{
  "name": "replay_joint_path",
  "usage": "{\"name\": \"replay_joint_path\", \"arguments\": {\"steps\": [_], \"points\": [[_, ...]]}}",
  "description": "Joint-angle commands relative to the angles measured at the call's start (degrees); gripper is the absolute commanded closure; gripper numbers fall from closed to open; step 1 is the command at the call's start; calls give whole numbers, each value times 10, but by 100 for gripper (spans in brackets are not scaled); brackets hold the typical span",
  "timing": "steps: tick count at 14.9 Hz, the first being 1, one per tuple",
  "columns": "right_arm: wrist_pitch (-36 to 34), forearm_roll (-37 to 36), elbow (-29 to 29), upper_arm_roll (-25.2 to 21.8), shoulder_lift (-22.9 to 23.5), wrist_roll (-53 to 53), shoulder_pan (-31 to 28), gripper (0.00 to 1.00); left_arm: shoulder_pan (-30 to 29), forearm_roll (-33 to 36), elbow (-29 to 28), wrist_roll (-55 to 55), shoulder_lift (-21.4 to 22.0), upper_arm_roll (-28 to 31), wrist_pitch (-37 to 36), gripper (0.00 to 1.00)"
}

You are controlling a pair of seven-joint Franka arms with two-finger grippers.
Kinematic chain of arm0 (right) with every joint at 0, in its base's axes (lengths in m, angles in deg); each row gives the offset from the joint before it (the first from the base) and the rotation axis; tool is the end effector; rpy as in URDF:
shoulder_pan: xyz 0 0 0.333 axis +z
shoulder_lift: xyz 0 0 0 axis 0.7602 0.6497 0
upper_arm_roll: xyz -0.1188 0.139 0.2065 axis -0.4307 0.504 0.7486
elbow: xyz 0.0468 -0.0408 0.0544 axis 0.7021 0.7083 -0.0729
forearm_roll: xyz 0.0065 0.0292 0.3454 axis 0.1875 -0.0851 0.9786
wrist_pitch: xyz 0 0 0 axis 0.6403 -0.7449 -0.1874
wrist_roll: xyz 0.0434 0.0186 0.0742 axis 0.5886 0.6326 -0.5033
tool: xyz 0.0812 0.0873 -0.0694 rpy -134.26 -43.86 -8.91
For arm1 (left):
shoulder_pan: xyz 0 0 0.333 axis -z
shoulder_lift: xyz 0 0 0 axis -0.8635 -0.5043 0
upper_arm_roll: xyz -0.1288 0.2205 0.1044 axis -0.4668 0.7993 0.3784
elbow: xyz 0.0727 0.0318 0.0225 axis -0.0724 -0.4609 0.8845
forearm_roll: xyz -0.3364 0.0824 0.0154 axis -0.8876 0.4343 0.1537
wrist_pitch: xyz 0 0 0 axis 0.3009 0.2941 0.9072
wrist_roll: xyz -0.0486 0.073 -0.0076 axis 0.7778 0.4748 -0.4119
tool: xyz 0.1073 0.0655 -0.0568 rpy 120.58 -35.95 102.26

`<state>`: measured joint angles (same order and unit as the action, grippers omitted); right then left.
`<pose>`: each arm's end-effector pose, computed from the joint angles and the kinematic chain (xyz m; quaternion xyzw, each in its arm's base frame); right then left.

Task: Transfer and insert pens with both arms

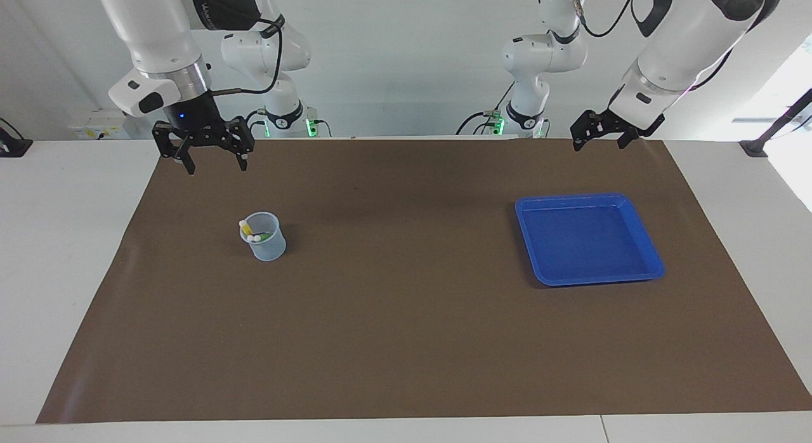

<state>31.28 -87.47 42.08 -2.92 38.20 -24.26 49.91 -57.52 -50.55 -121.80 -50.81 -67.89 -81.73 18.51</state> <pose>0.5017 0.0317 0.5572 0.9987 0.0347 0.0369 0.0106 0.4642 -0.0928 0.5560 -0.9935 0.0512 0.1014 0.0080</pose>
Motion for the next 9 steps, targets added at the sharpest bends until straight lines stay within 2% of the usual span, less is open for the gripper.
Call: {"name": "replay_joint_path", "arguments": {"steps": [1, 3, 4, 9], "points": [[-45, -11, -27, 2, 10, 12, -1, 0, 25, 15, -27, 26, 26, 13, -3, 0], [-52, -10, -25, 2, 8, 14, -1, 0, 25, 11, -67, 24, 36, 22, 64, 0], [-52, -9, -24, 2, 8, 13, -1, 0, 28, 10, -67, 29, 32, 30, 88, 0], [-50, -2, -15, 2, 5, 13, -1, 0, 33, -9, -29, 26, 7, 41, 84, 0]]}}
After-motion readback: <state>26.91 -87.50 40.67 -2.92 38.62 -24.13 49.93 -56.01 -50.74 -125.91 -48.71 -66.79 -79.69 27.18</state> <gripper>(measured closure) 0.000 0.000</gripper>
